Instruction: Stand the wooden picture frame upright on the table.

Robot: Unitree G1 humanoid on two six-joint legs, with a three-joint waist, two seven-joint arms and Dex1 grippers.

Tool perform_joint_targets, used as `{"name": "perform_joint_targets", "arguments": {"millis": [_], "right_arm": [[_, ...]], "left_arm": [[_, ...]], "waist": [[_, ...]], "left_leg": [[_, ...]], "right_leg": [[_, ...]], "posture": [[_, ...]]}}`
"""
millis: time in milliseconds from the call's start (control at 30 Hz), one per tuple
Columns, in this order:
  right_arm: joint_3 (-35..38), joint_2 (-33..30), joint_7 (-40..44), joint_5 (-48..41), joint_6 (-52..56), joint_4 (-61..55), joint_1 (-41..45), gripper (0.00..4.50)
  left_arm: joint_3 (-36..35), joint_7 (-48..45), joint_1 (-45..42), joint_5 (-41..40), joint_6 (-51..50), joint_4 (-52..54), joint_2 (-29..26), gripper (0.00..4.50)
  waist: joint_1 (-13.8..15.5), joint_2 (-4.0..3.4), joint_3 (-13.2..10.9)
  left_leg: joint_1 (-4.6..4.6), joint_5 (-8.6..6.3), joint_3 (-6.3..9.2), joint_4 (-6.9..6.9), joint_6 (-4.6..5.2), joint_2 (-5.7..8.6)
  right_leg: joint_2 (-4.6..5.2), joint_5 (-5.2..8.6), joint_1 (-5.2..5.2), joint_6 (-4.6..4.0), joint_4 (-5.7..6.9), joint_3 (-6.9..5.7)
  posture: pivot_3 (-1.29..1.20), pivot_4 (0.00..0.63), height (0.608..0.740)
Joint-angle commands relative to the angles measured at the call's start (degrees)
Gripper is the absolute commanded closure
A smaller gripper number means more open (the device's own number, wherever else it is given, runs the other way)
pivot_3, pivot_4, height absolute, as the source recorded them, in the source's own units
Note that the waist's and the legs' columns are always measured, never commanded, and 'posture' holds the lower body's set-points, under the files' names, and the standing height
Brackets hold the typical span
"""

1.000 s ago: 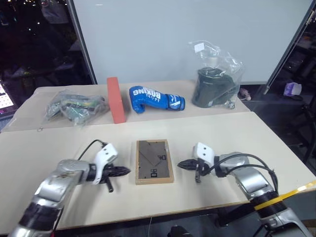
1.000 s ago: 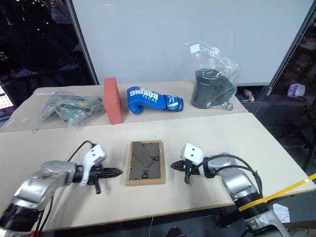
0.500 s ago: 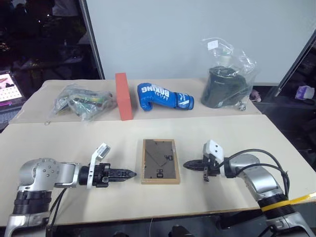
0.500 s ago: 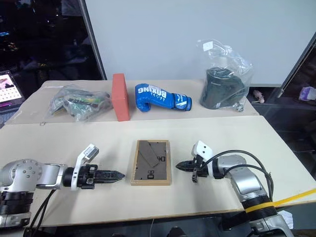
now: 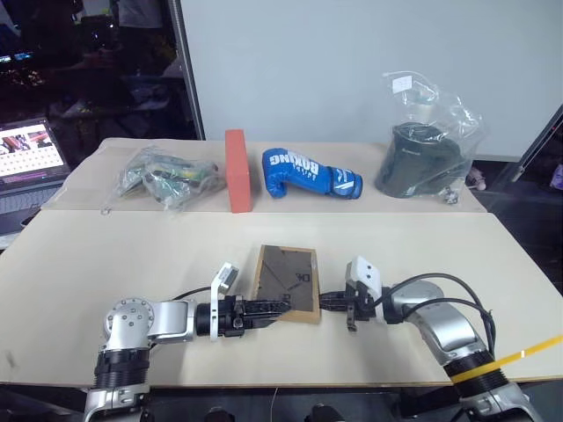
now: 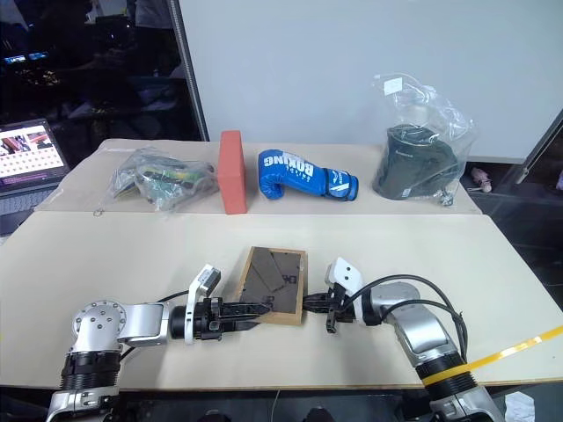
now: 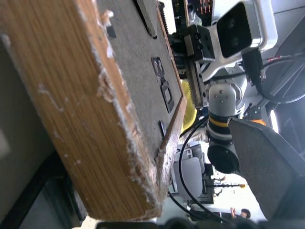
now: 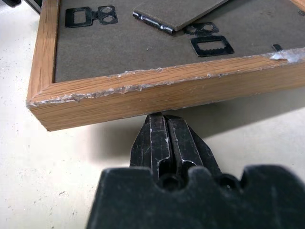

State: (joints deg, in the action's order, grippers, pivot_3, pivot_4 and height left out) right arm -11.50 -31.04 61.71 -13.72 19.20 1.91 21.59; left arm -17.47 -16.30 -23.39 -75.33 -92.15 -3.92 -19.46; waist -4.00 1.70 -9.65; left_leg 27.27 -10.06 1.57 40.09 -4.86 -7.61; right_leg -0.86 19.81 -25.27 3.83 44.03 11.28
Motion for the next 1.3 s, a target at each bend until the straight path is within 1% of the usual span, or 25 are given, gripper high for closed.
{"name": "perform_joint_targets", "arguments": {"millis": [33, 67, 133, 167, 233, 267, 400, 467, 533, 600, 733, 767, 833, 933, 967, 1000, 1033, 1067, 1167, 1300], "right_arm": [[1.62, -1.09, -0.62, -0.29, -0.08, -1.38, -0.57, 4.50], [1.64, -1.13, -0.66, -0.25, -0.11, -1.36, -0.61, 4.50], [1.76, -1.27, -0.76, -0.14, -0.32, -0.99, -0.52, 4.50], [1.83, -1.37, -0.81, -0.08, -0.45, -0.80, -0.47, 4.50], [2.03, -1.67, -0.83, 0.11, -0.80, -0.27, -0.31, 4.50], [2.20, -2.02, -0.73, 0.20, -0.90, -0.05, -0.26, 4.50], [5.05, -4.90, 0.07, -1.49, 0.61, -0.83, -0.51, 4.50], [7.96, -7.98, 0.87, -2.80, 0.84, -1.48, -1.10, 4.50], [12.46, -9.88, 1.77, -7.28, 3.89, -2.57, -1.03, 4.50], [16.55, -10.30, 1.36, -12.54, 8.92, -4.16, -0.44, 4.50], [23.04, -9.88, -1.00, -23.72, 20.20, -8.30, 2.11, 3.31], [23.33, -9.00, -2.71, -25.51, 22.24, -9.28, 4.49, 2.98], [20.97, -7.44, -4.68, -26.39, 24.73, -11.22, 8.24, 2.31], [16.42, -5.90, -5.67, -25.03, 26.27, -12.88, 11.02, 1.20], [15.49, -5.60, -6.15, -25.05, 27.36, -13.18, 11.76, 0.96], [14.76, -5.57, -6.25, -25.03, 28.02, -13.50, 12.20, 0.52], [13.76, -5.78, -6.30, -25.08, 29.32, -14.00, 12.51, 0.33], [12.78, -6.03, -6.37, -24.84, 30.17, -14.37, 12.68, 0.02], [9.90, -6.79, -5.71, -24.22, 31.88, -15.28, 12.39, 0.02], [8.57, -6.64, -4.59, -24.52, 32.09, -15.33, 11.60, 0.02]], "left_arm": [[-3.36, 3.25, 0.33, -1.72, -0.35, -2.45, -1.15, 1.08], [-3.88, 3.96, 0.07, -1.95, -0.35, -3.25, -1.03, 1.52], [-4.63, 4.85, -0.69, -2.57, -0.35, -4.24, -0.62, 2.10], [-4.89, 5.33, -0.96, -3.04, -0.35, -4.56, -0.37, 2.53], [-5.19, 6.15, -1.42, -3.91, -0.35, -5.22, 0.16, 3.21], [-5.09, 6.17, -1.43, -4.55, -0.35, -5.28, 0.30, 3.33], [-5.93, 7.08, -1.50, -8.84, -0.17, -5.34, 0.34, 3.31], [-5.89, 7.08, -2.05, -12.41, -0.21, -5.34, -1.81, 3.31], [-4.58, 6.50, -2.27, -16.64, -0.32, -4.49, -4.12, 3.31], [-2.94, 6.92, -2.06, -20.65, 0.74, -2.92, -5.58, 3.31], [0.63, 8.14, -1.36, -24.11, 4.28, 2.17, -7.95, 3.31], [1.77, 8.24, -1.51, -22.50, 5.19, 4.36, -8.11, 3.31], [4.16, 7.98, -1.48, -19.68, 6.81, 8.48, -7.95, 3.31], [6.69, 8.26, -1.24, -18.65, 9.50, 10.66, -7.61, 3.31], [7.17, 7.98, -1.10, -18.54, 10.12, 11.32, -7.80, 3.31], [7.51, 7.70, -0.90, -18.53, 10.66, 11.93, -8.06, 3.31], [7.69, 7.70, -0.60, -18.97, 11.44, 12.52, -8.21, 3.31], [7.81, 7.78, -0.31, -19.56, 12.13, 13.03, -8.37, 3.31], [8.43, 8.02, 0.45, -20.85, 13.96, 14.27, -8.89, 3.31], [9.65, 8.34, 1.19, -21.07, 15.64, 14.97, -9.33, 3.31]], "waist": [[-0.25, 0.00, 0.00], [-0.28, 0.00, 0.00], [-0.21, 0.00, 0.00], [-0.18, 0.00, 0.00], [-0.14, 0.00, 0.00], [-0.15, 0.00, 0.00], [-0.01, 0.01, -0.01], [0.04, 0.02, -0.01], [0.06, 0.03, -0.02], [0.00, 0.04, -0.03], [-0.18, 0.04, -0.04], [-0.17, 0.03, -0.05], [-0.35, 0.02, -0.06], [-0.05, 0.02, -0.06], [0.01, 0.02, -0.06], [0.10, 0.02, -0.06], [0.27, 0.02, -0.06], [0.45, 0.01, -0.06], [0.97, 0.01, -0.06], [1.49, 0.01, -0.06]], "left_leg": [[-0.01, 0.00, 0.00, 0.00, 0.00, 0.00], [-0.01, 0.00, 0.01, -0.01, 0.00, 0.00], [-0.01, 0.00, 0.02, 0.00, 0.00, 0.01], [0.00, 0.00, 0.02, 0.01, 0.00, 0.01], [0.00, 0.00, 0.02, 0.01, -0.01, 0.01], [0.01, 0.00, 0.03, 0.01, -0.01, 0.02], [0.04, 0.00, 0.03, 0.01, -0.01, 0.03], [0.07, 0.00, 0.03, 0.01, -0.02, 0.05], [0.13, 0.00, 0.03, 0.00, -0.02, 0.08], [0.17, -0.01, 0.03, -0.03, -0.03, 0.08], [0.21, -0.02, 0.03, -0.04, -0.05, 0.08], [0.21, -0.02, 0.03, -0.03, -0.05, 0.08], [0.23, -0.02, 0.03, -0.03, -0.05, 0.09], [0.22, -0.01, 0.04, -0.07, -0.05, 0.13], [0.23, -0.01, 0.06, -0.12, -0.05, 0.13], [0.23, -0.01, 0.06, -0.16, -0.05, 0.13], [0.29, -0.01, 0.06, -0.18, -0.05, 0.13], [0.41, -0.01, 0.06, -0.18, -0.06, 0.13], [0.91, 0.00, 0.06, -0.19, -0.06, 0.14], [0.93, 0.01, 0.05, -0.21, -0.07, 0.15]], "right_leg": [[-0.01, 0.00, -0.02, 0.00, 0.02, 0.00], [-0.01, 0.00, -0.04, 0.00, 0.03, 0.00], [-0.01, 0.00, -0.03, 0.00, 0.03, 0.00], [-0.01, 0.00, -0.03, 0.00, 0.02, 0.00], [-0.01, 0.00, -0.02, 0.00, 0.01, 0.00], [-0.01, 0.00, -0.03, 0.00, 0.01, 0.00], [0.00, 0.00, -0.06, 0.00, 0.01, 0.00], [0.02, 0.00, -0.07, 0.00, -0.01, 0.00], [0.04, 0.00, -0.13, 0.01, -0.02, 0.00], [0.04, 0.01, -0.19, 0.01, -0.01, 0.00], [0.04, 0.02, -0.24, 0.00, 0.01, 0.02], [0.04, 0.02, -0.26, 0.00, 0.01, 0.02], [0.04, 0.01, -0.31, 0.00, 0.02, 0.05], [0.04, -0.01, -0.32, 0.01, -0.02, 0.08], [0.04, -0.01, -0.31, 0.01, -0.07, 0.07], [0.04, -0.01, -0.31, 0.01, -0.13, 0.07], [0.04, -0.01, -0.32, 0.01, -0.18, 0.08], [0.05, -0.01, -0.41, 0.01, -0.19, 0.07], [0.08, -0.04, -0.93, 0.00, -0.17, 0.06], [0.08, -0.06, -0.97, -0.02, -0.19, 0.06]], "posture": [[0.00, 0.150, 0.660], [0.00, 0.150, 0.660], [0.00, 0.150, 0.660], [0.00, 0.150, 0.660], [0.00, 0.150, 0.660], [0.00, 0.150, 0.660], [0.00, 0.150, 0.660], [0.00, 0.150, 0.660], [0.00, 0.150, 0.660], [0.00, 0.150, 0.660], [0.00, 0.150, 0.660], [0.00, 0.150, 0.660], [0.00, 0.150, 0.660], [0.00, 0.150, 0.660], [0.00, 0.150, 0.660], [0.00, 0.150, 0.660], [0.00, 0.150, 0.660], [0.00, 0.150, 0.660], [0.00, 0.150, 0.660], [0.00, 0.150, 0.660]]}}
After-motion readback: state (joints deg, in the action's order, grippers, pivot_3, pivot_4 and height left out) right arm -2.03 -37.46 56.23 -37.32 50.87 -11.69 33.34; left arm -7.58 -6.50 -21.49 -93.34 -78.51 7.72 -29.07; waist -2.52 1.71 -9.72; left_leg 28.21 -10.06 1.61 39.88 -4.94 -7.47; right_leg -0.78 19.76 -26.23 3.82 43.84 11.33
